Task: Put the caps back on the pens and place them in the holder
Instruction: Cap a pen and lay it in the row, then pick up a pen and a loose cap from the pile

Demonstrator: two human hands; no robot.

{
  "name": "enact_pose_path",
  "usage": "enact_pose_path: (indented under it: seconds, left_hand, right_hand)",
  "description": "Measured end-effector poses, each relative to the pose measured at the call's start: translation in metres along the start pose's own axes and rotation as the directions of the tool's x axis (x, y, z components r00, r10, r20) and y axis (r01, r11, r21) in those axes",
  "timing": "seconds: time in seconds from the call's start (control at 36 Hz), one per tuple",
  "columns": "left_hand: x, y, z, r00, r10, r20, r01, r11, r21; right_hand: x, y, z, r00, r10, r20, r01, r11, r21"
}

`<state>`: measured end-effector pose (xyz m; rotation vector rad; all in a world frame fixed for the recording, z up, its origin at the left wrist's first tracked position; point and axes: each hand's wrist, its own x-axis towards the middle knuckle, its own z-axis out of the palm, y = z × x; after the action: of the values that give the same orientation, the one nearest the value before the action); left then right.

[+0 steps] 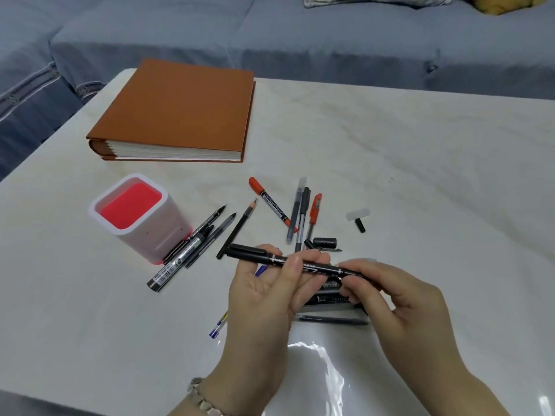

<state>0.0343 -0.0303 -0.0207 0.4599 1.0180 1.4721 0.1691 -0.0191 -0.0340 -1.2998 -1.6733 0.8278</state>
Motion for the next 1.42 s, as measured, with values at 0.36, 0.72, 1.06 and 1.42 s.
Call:
enact_pose_path:
  seconds: [0.36, 0.72, 1.06, 1.42]
  left_hand:
    - [0.011, 0.002, -0.019, 0.993, 0.018, 0.114, -0.045, 0.971, 0.235]
    - [0.053, 0.019, -0.097, 0.928, 0.321, 0.187, -0.167, -0.087, 0.982]
    - [0.084, 0.011, -0.115, 0.952, 0.237, 0.194, -0.097, -0.366, 0.926]
    - [0.075, 0.023, -0.102, 0.959, 0.253, 0.127, -0.111, -0.077, 0.991]
  right_hand:
    - [0.011, 0.001, -0.003, 0.884, 0.265, 0.386, -0.322, 0.943, 0.09]
    - [0.004, 0.045, 0.004, 0.958, 0.073, 0.279, 0.084, 0.855, -0.512]
    - [0.0, 0.071, 0.003, 0.972, -0.014, 0.233, 0.155, 0.784, -0.6]
    - [0.029, 0.062, -0.01, 0.983, 0.001, 0.186, 0.097, 0.851, -0.516]
